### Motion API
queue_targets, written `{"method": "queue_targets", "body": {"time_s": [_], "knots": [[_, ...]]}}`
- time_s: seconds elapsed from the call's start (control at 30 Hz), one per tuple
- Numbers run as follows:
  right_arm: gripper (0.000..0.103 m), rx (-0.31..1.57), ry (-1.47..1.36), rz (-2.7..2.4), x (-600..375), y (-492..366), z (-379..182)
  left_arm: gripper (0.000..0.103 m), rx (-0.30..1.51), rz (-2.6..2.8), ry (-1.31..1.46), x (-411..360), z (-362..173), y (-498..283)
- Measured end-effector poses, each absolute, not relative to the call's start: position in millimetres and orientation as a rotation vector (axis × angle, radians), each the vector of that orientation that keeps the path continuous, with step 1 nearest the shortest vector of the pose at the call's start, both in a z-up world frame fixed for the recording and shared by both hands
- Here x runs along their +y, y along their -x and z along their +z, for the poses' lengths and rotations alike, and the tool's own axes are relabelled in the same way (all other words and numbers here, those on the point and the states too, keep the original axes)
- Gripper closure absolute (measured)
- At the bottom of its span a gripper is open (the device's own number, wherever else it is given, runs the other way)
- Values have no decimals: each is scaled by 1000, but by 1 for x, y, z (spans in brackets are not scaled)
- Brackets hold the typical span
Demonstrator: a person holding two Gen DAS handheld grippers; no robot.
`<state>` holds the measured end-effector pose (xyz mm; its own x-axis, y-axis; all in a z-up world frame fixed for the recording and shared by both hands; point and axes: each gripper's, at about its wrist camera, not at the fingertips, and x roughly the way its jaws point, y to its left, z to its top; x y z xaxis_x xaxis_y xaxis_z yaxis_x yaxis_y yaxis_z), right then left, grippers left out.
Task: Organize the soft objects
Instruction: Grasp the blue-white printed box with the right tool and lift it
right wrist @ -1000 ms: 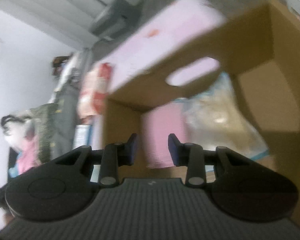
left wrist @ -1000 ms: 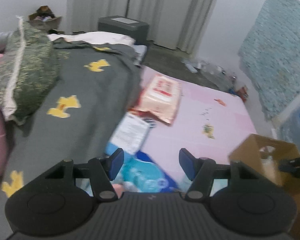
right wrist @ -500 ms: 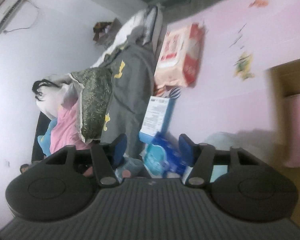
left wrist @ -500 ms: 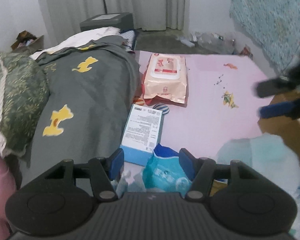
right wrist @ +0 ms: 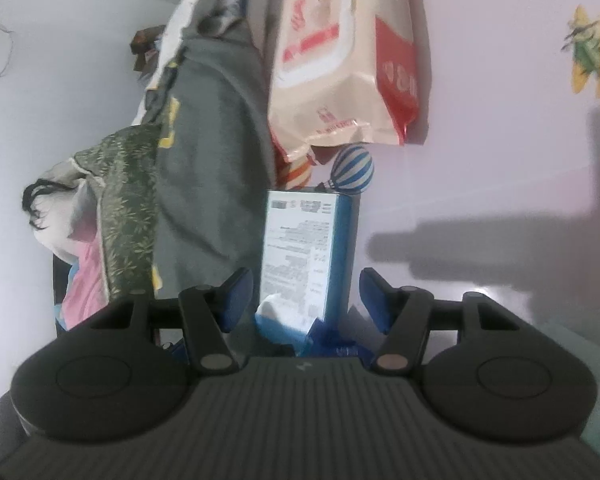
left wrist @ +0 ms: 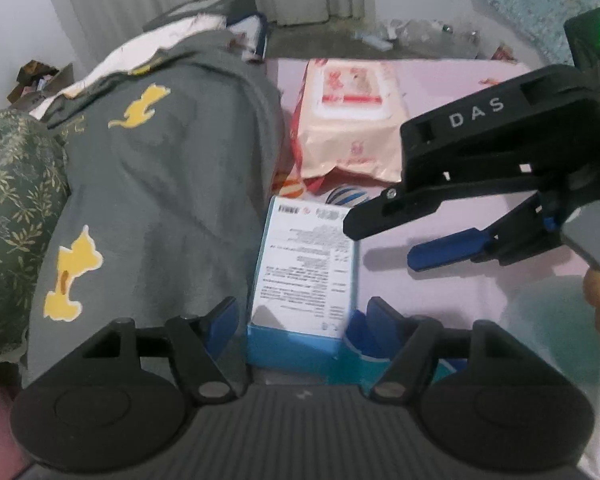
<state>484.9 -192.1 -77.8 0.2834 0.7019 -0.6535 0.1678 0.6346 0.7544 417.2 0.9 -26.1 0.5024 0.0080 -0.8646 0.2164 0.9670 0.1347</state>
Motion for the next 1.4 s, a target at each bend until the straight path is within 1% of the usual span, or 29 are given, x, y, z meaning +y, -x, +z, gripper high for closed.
{"method": "queue_targets", "body": {"time_s": [0.17,0.23,0.3,0.43,0.6,0.67,0.7,0.73,0.8,0.9,1.07,1.1,1.13,1.17,1.2,1.4], "knots": [[43,1289,-843,415,-179,-495,-96,30,1066,-119,-227,4,-41,-427],[44,1299,-841,414,-174,-499,-104,24,1058,-132,-230,1,-41,-428],[46,1299,-856,424,-171,-502,-110,24,1060,-137,-245,-2,-42,-432],[47,1287,-871,445,-163,-511,-114,22,1091,-158,-266,-9,-47,-442],[47,1276,-868,469,-157,-519,-115,22,1119,-141,-214,-6,-51,-456],[53,1272,-853,465,-159,-520,-114,26,1116,-140,-205,-6,-49,-457],[55,1269,-849,461,-160,-521,-114,32,1113,-134,-206,-7,-47,-457],[56,1264,-852,458,-162,-522,-114,37,1110,-130,-206,-7,-46,-458],[57,1261,-861,455,-166,-522,-115,42,1097,-125,-198,-7,-44,-459],[60,1250,-866,449,-174,-519,-114,45,1078,-110,-175,-8,-37,-457],[63,1194,-862,459,-183,-515,-95,50,1043,-123,-168,-17,-15,-449],[63,1181,-864,463,-186,-514,-91,53,1030,-126,-168,-20,-8,-446],[63,1162,-858,467,-189,-513,-83,64,1024,-152,-157,-23,-2,-445],[69,1151,-862,475,-193,-512,-79,67,1031,-174,-137,-26,3,-443],[80,1144,-896,504,-196,-511,-74,67,1033,-184,-115,-30,9,-442],[81,1084,-853,536,-200,-496,-39,67,977,-216,-176,-64,31,-424]]}}
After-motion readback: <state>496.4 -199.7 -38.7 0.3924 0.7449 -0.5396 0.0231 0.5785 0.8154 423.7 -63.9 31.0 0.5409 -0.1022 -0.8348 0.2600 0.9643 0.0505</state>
